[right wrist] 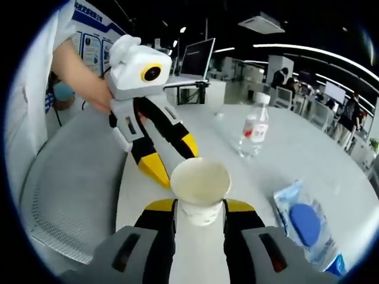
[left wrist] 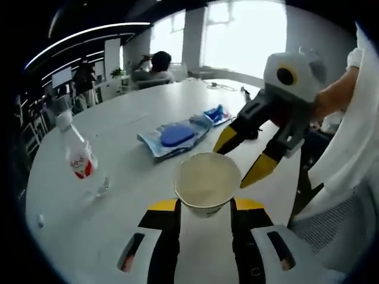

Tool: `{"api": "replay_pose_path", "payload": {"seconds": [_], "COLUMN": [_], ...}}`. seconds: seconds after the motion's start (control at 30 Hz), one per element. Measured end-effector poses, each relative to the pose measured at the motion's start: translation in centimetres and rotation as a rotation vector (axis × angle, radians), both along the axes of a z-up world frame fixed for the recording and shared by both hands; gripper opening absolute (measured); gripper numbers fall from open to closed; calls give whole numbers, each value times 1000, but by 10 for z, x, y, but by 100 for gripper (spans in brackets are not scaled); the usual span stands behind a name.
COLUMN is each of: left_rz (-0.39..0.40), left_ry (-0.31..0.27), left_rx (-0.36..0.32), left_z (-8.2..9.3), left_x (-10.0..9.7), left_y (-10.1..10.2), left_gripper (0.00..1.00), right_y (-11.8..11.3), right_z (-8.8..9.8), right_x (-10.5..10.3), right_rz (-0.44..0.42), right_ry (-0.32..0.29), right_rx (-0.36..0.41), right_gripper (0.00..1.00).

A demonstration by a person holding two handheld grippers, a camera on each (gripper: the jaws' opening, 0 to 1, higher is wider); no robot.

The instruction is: Arrange the tabletop items into an orderly group along one side of the table until the central work area is clear of visible clutter.

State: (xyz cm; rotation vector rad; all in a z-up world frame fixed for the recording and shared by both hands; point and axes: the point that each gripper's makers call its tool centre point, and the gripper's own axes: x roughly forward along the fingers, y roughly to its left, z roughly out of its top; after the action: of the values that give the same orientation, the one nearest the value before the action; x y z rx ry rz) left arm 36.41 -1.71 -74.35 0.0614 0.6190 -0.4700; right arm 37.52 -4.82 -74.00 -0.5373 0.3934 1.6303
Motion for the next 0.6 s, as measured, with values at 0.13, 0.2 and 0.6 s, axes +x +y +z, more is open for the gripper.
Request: {"api": "replay_pose_path", "payload": {"seconds": [0.13,0.2,0.6], "left_rz": [18,28,83], "left_ry": [-9,-10,-20], "left_rx": [6,10,-4], "left_z": [2,3,8], "left_x": [8,13,45], "left_y": [9,13,36], "left_gripper": [29,29,26], "right_y": [9,14,32], "right_z": [2,3,3], "right_x": [8,13,46], "right_rz": [4,-1,-61], "right_ry": [-14,-16,-25], "right_rx": [4,6,9], "right_gripper": [28,28,29]}}
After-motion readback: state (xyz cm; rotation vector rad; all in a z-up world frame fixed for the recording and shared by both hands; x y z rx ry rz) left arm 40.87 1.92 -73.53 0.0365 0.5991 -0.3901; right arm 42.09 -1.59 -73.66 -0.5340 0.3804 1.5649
